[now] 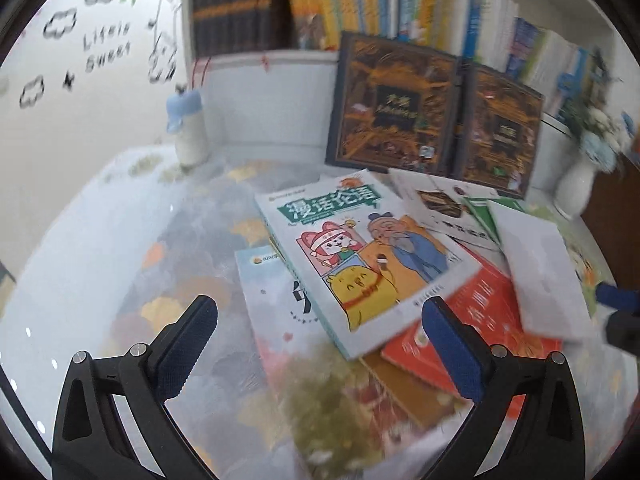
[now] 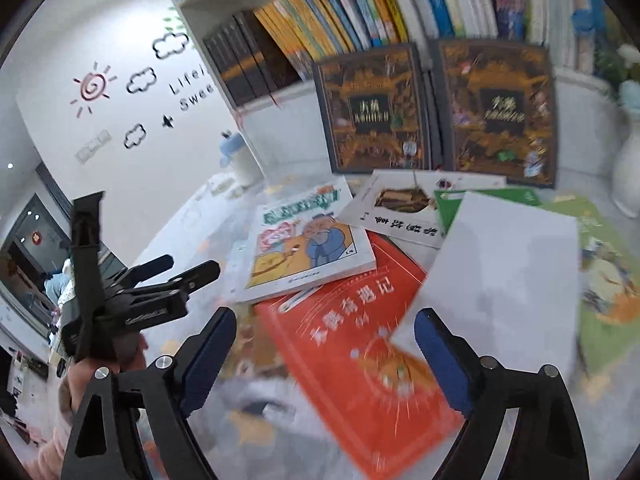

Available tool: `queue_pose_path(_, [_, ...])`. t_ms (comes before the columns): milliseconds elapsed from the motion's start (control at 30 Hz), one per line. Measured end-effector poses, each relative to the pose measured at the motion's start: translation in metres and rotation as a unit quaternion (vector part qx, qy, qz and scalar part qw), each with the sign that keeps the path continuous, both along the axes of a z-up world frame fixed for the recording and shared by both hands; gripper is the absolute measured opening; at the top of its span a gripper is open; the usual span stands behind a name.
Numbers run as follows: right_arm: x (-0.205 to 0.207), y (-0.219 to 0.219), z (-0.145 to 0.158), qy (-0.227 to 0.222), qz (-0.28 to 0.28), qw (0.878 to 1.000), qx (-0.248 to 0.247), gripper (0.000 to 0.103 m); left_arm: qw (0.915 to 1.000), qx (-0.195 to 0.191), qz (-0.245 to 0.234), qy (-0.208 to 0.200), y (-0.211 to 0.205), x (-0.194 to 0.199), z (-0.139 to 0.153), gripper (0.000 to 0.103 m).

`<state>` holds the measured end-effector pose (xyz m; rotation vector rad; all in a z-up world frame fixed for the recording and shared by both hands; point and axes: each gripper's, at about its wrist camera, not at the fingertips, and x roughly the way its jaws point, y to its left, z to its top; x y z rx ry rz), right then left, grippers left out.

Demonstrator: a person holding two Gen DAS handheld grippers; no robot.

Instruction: Organize books

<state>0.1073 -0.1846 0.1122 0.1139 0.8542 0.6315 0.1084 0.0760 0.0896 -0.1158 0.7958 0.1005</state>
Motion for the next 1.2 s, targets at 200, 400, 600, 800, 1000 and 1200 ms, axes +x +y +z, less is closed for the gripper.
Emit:
queue_pose_path(200, [0.061, 0.037, -0.041, -0.002, 0.01, 0.999, -0.043, 0.082, 0.996, -0.062, 0.026, 0.058, 0.011, 0.031, -0.043, 0.1])
queue_pose_path(400, [0.101, 0.061, -0.074, 0.032, 0.035, 0.998, -0.052, 0.082, 0.9969, -0.056, 0.009, 0.054, 0.007, 0.037, -0.055, 0.078])
queue_pose_path(600, [0.127, 0.066, -0.078, 0.052, 0.038, 0.998, -0.008, 0.082, 0.9971, -0.052, 0.004, 0.056, 0.011, 0.047, -0.054, 0.072])
queue_pose_path(800, [0.147, 0.076, -0.076, 0.084, 0.065, 0.994, 0.035, 0.085, 0.9957, -0.069, -0.011, 0.06, 0.015, 0.061, -0.057, 0.072])
queue_pose_path(1000, [0.135, 0.088, -0.072, 0.105, 0.087, 0.991, 0.011, 0.088, 0.9973, -0.006, -0.051, 0.053, 0.0, 0.063, -0.053, 0.072])
queue_pose_path(1200, [0.09, 0.094, -0.07, 0.119, 0.104, 0.987, -0.009, 0.097, 0.9946, 0.008, -0.082, 0.063, 0.003, 0.031, -0.049, 0.072])
